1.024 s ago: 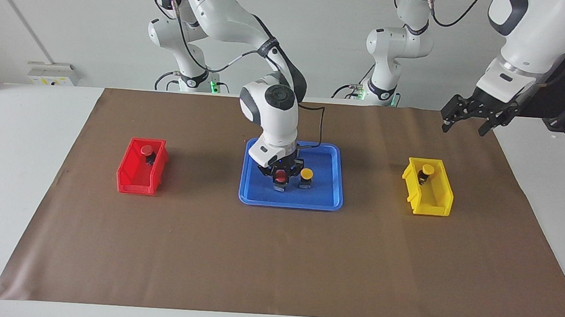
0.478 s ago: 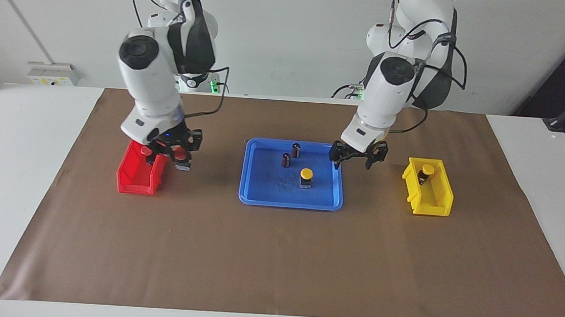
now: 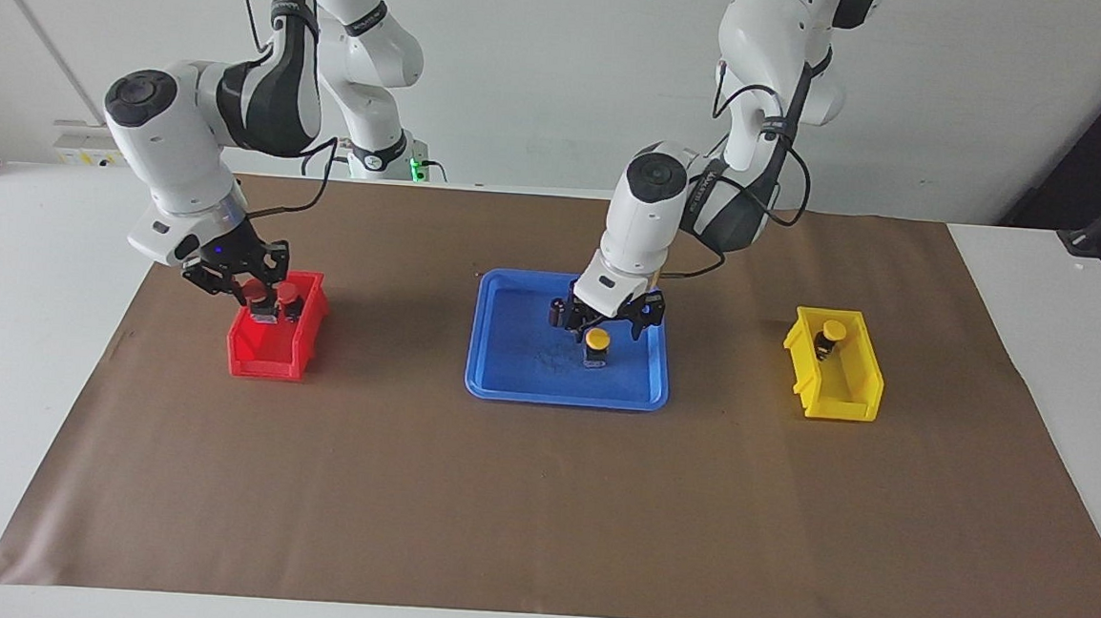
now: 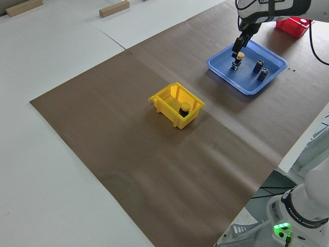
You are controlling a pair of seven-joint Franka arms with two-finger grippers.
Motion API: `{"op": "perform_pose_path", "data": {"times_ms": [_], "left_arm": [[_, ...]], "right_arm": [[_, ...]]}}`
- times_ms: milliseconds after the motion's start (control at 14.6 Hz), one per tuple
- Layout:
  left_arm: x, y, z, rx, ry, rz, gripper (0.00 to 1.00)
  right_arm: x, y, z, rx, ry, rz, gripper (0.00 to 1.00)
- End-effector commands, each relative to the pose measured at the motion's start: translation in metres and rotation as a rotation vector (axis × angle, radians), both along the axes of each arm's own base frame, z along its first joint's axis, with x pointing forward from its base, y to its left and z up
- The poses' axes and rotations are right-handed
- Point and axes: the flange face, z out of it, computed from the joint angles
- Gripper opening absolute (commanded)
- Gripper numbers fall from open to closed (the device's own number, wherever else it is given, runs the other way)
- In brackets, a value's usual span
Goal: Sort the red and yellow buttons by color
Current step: 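Release red in the red bin while the left gripper grasps the yellow button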
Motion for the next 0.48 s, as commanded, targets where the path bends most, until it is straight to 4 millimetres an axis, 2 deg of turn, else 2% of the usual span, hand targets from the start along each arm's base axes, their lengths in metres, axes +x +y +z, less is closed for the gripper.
{"op": "perform_pose_path", "data": {"times_ms": [0,68,137,410], "left_arm": [[0.004,0.0,-0.006,0.019,-0.019,0.017,1.0],[0.004,0.0,-0.005,0.017,-0.019,0.022,0.94],[0.004,0.0,-0.005,0.019,-0.014,0.068,0.02],[0.01,0.005,-0.003,0.012,-0.021,0.095,0.01]], "right_arm": [[-0.014,-0.008,-0.004,0.003,-0.033,0.015,0.12],[-0.015,-0.01,-0.008,0.002,-0.035,0.03,0.12],[-0.017,-0.019,-0.016,0.0,-0.042,0.021,0.12],[-0.017,-0.019,-0.038,0.031,-0.068,-0.007,0.12]]}}
